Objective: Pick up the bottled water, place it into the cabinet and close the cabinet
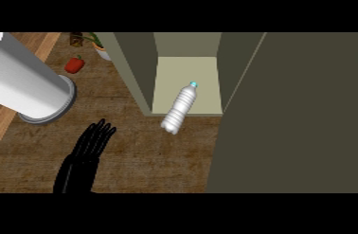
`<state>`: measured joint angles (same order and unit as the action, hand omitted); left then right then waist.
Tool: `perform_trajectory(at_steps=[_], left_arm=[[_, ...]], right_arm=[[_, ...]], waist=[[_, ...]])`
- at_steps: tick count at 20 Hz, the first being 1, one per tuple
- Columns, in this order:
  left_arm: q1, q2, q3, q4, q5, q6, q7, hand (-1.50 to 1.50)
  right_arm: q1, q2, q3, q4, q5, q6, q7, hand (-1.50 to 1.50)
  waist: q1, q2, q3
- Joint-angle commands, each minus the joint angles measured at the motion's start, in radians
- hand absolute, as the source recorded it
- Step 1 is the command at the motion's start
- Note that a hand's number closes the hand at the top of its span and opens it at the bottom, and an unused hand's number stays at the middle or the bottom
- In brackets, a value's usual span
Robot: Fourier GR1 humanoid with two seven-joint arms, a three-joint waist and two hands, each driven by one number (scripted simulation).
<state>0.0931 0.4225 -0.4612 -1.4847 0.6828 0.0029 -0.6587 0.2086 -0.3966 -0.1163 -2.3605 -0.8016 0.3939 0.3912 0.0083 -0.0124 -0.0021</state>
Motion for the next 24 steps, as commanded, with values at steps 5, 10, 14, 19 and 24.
perform_trajectory(at_steps=[5, 10, 14, 19, 24], left_arm=[[0.167, 0.197, 0.110, -0.116, -0.010, -0.024, -0.035, -1.50], [0.181, 0.262, 0.170, -0.154, 0.041, -0.086, -0.023, -1.50], [0.225, 0.277, 0.180, -0.197, 0.043, -0.083, -0.026, -1.50], [0.254, 0.302, 0.192, -0.267, 0.062, -0.083, 0.000, -1.50], [0.307, 0.355, 0.243, -0.333, 0.108, -0.105, 0.025, -1.50]], right_arm=[[-0.022, 0.027, 0.239, -0.256, 0.180, -0.130, 0.088, 1.50], [-0.185, 0.059, 0.391, -0.192, 0.253, -0.222, 0.095, 1.50], [-0.306, 0.067, 0.513, -0.148, 0.289, -0.293, 0.129, 1.50], [-0.487, 0.138, 0.663, -0.057, 0.353, -0.426, 0.163, 1.50], [-0.653, 0.311, 0.878, 0.091, 0.559, -0.603, 0.215, 1.50]], waist=[[0.004, -0.005, -0.001], [0.007, -0.004, -0.004], [0.008, -0.009, -0.005], [0.005, -0.015, -0.007], [0.012, -0.011, -0.004]])
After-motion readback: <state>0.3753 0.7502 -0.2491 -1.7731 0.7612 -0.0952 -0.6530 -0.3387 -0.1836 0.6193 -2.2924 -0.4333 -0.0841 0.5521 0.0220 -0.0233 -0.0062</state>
